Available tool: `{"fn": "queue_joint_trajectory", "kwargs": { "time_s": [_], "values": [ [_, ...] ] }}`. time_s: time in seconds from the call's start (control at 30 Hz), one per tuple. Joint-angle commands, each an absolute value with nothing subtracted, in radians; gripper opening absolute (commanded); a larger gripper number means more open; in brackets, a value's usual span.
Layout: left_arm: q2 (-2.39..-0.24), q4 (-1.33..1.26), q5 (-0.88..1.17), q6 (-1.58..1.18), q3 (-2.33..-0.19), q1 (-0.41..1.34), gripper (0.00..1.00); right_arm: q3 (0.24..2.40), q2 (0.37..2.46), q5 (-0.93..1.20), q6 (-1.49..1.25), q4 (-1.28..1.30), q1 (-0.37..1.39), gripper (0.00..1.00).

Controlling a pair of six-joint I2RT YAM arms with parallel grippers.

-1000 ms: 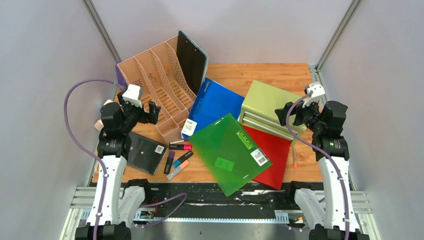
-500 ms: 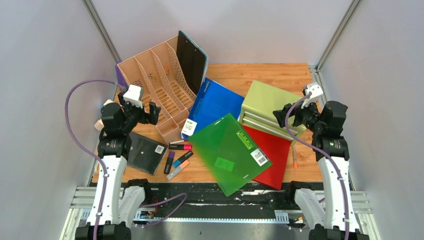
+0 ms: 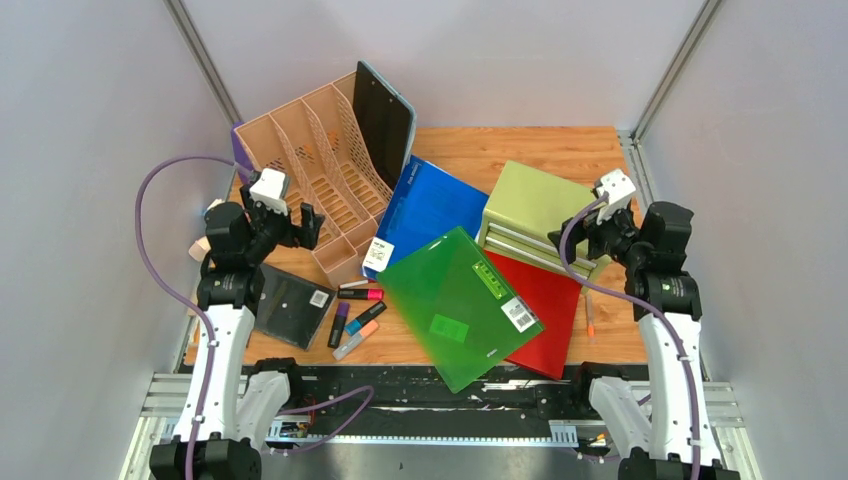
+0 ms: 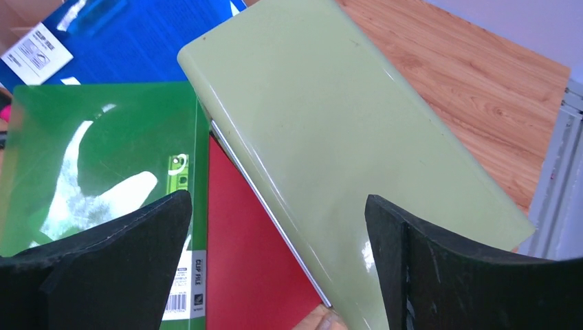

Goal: Organize the desk
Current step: Move the storage box to the center of the board.

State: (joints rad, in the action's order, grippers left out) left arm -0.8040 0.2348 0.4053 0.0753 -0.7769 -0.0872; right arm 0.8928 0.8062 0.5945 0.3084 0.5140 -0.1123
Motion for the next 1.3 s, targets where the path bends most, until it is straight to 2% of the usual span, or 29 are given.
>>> {"fn": "queue_joint_trajectory", "kwargs": {
  "time_s": [0.0,0.37,0.53,0.67,0.83,0.97,1.13,1.27],
  "values": [
    [-0.816,0.213,0.428,0.083,-0.777,-0.087,1.0,0.94,0.778,0.533,0.488,0.644,-0.09,1.0],
    [-0.82,0.21,0.433,0.074,-0.776,-0.086,1.0,0.902,0.831,0.359,0.666,0.632,0.045,1.0],
    [-0.815,0.21,0.433,0.074,-0.775,-0.086,1.0,0.863,0.932,0.059,0.79,0.541,0.249,1.0],
    [-0.815,0.209,0.436,0.075,-0.773,-0.086,1.0,0.809,1.01,-0.113,0.843,0.428,0.329,1.0],
    [-0.816,0.209,0.441,0.073,-0.772,-0.086,1.0,0.792,1.097,-0.218,0.845,0.313,0.334,0.97],
    [-0.819,0.206,0.446,0.072,-0.771,-0.086,1.0,0.79,1.155,-0.285,0.864,0.261,0.325,0.9],
    [-0.819,0.204,0.449,0.071,-0.77,-0.086,1.0,0.804,1.208,-0.264,0.896,0.212,0.24,0.82],
    [-0.822,0.203,0.452,0.071,-0.767,-0.086,1.0,0.818,1.227,-0.201,0.93,0.192,0.162,0.81]
  ]
}}
